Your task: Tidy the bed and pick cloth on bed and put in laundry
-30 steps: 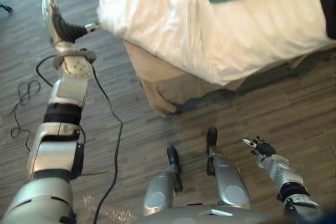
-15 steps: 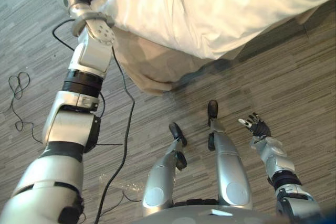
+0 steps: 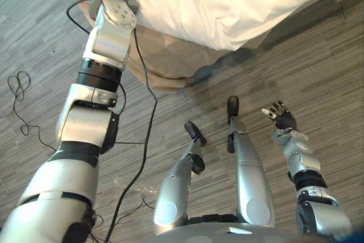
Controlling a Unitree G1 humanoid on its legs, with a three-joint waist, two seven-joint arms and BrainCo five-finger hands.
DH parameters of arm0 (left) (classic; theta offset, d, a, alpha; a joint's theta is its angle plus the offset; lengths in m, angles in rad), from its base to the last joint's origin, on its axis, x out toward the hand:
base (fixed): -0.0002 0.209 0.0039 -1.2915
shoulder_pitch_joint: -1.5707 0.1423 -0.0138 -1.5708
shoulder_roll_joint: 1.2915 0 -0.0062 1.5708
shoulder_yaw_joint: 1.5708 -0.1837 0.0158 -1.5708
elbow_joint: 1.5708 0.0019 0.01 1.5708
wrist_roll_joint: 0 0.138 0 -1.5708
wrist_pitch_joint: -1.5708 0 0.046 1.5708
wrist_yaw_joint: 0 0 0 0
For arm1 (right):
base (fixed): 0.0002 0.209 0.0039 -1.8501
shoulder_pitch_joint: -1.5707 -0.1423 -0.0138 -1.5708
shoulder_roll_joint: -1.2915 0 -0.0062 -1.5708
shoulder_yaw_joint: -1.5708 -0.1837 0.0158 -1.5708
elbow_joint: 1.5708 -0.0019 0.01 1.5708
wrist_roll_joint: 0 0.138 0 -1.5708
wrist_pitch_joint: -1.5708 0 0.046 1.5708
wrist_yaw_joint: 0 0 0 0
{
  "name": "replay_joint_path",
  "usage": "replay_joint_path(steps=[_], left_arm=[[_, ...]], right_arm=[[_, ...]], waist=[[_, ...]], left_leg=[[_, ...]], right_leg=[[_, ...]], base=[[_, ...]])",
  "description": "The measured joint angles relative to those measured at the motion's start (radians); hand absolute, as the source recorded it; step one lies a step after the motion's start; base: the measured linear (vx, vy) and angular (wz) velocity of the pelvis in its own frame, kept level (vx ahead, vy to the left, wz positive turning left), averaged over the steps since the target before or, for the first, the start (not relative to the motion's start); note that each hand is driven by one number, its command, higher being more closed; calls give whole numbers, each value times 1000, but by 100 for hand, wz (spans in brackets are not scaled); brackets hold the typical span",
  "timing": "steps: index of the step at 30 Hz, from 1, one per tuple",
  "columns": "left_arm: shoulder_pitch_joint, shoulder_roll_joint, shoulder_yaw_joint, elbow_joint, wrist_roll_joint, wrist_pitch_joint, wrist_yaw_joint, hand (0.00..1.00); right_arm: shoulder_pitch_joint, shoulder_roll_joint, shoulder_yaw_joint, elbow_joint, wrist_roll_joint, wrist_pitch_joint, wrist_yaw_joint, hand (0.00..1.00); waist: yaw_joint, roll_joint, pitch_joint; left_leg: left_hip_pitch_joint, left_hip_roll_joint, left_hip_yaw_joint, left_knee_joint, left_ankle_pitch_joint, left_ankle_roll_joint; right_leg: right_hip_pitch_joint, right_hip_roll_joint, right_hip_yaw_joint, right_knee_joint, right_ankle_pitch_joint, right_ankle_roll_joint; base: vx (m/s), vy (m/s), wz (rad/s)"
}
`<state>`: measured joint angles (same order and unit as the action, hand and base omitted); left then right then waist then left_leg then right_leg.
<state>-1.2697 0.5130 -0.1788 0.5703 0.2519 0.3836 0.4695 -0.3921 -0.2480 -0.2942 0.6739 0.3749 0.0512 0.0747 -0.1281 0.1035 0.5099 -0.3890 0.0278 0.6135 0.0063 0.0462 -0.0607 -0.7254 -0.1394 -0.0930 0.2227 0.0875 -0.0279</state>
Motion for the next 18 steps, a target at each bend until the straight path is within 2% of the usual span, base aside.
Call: replay_joint_path(steps=[1, 2, 4, 5, 6, 7, 10, 13, 15, 18], left_arm=[[-11, -1, 10, 2, 47, 3, -66, 100], [-16, 2, 17, 2, 61, 3, -89, 100], [-33, 36, 24, 0, 85, 1, -235, 100], [-38, 53, 22, 0, 81, 1, -279, 100], [-49, 92, 21, -4, 71, 5, -369, 100], [-55, 127, 16, -4, 69, 5, -449, 100], [-70, 174, -26, 1, 35, 2, -530, 100], [-79, 213, -70, 4, -23, -7, -618, 100], [-71, 221, -117, 20, -46, -37, -673, 100], [-53, 221, -187, 32, -78, -97, -703, 100]], right_arm=[[-11, 0, -9, -1, 4, 7, 0, 0], [-15, 0, -12, -1, 5, 9, 0, 0], [-26, -4, -13, -5, 8, 21, -1, 0], [-26, -7, -14, -12, 9, 23, -1, 0], [-27, -10, -17, -31, 10, 27, -2, 0], [-27, -14, -23, -48, 15, 30, -5, 0], [-26, -36, -42, -51, 15, 32, -6, 0], [-19, -54, -60, -52, 2, 32, -4, 0], [11, -64, -59, -51, -7, 30, 1, 0], [46, -71, -56, -49, -28, 12, 2, 0]], waist=[[-1, 0, 2], [-1, 1, 2], [-1, 1, 3], [0, 2, 4], [0, 4, 4], [-1, 4, 5], [-1, 4, 5], [-22, 10, 7], [-19, 17, 9], [-23, 24, 6]], left_leg=[[-10, 0, 11, 1, 0, 0], [-13, 0, 11, 2, 0, 0], [-16, 1, 17, 2, -5, 8], [-16, 3, 23, 3, -11, 16], [-16, 6, 40, 7, -25, 37], [-17, 6, 45, 12, -37, 42], [-15, 2, 63, 26, -53, 44], [-4, -6, 63, 32, -60, 45], [31, -14, 64, 32, -59, 44], [69, -33, 61, 32, -46, 24]], right_leg=[[-11, 0, 3, 0, 2, 0], [-15, 0, 4, 0, 3, -1], [-21, 4, 11, 0, 3, 0], [-21, 8, 17, 0, 1, 2], [-23, 12, 22, -1, 0, 3], [-25, 12, 27, -1, 1, 8], [-25, 5, 38, 0, 0, 21], [-11, -8, 40, 3, 1, 29], [22, -17, 39, 4, -5, 37], [66, -43, 34, 5, -21, 53]], base=[[48, -5, -3], [42, -5, -2], [45, -5, -4], [47, 8, -11], [34, 14, -14], [47, 20, -14], [78, 42, -11], [118, 48, 3], [154, 38, -2], [181, 37, 6]])
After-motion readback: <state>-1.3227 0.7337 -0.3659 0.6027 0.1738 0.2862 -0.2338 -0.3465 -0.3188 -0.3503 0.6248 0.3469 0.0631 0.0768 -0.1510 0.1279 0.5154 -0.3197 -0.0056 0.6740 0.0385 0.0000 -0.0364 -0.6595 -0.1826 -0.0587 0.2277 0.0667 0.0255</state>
